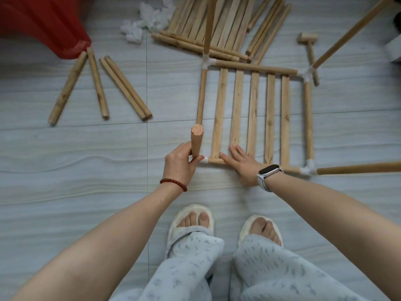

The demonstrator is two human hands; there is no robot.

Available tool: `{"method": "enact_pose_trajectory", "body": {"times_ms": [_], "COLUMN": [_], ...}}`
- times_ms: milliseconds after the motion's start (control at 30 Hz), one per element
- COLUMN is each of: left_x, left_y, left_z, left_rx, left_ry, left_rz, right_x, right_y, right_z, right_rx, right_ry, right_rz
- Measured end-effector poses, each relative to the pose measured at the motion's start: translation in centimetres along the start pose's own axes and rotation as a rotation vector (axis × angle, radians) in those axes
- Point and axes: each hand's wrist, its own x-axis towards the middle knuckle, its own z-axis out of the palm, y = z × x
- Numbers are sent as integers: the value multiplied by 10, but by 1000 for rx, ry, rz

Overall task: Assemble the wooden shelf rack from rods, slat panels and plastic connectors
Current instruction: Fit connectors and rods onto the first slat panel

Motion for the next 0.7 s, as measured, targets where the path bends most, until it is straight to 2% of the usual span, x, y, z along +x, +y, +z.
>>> {"method": "enact_pose_trajectory", "body": {"times_ms": [133,233,300,433,500,567,700], "left_x": [-1,5,6,-6,-6,-1,27], "left_y": [3,9,13,12,7,2,8], "left_z": [-2,-9,-17,-36,-50,-70,-119], "left_rx": [-3,10,58,192,308,382,370], "left_ry": [-40,-142,-296,-710,-808,-783,-576], "left_rz": [-37,-113,-137,-113,-125,-167,-209], "right_x": [-1,-2,-7,-31,-43,-53,-69], "right_y": [1,-2,-7,-20,-23,-30,-51], "right_z": [0,-3,-4,-3,-9,-26,-82], "right_rx": [0,11,16,-2,0,22,70], "right_ry": [-22,-27,-62,-186,-178,-107,68], "right_rz": [7,37,60,96,105,118,92]}}
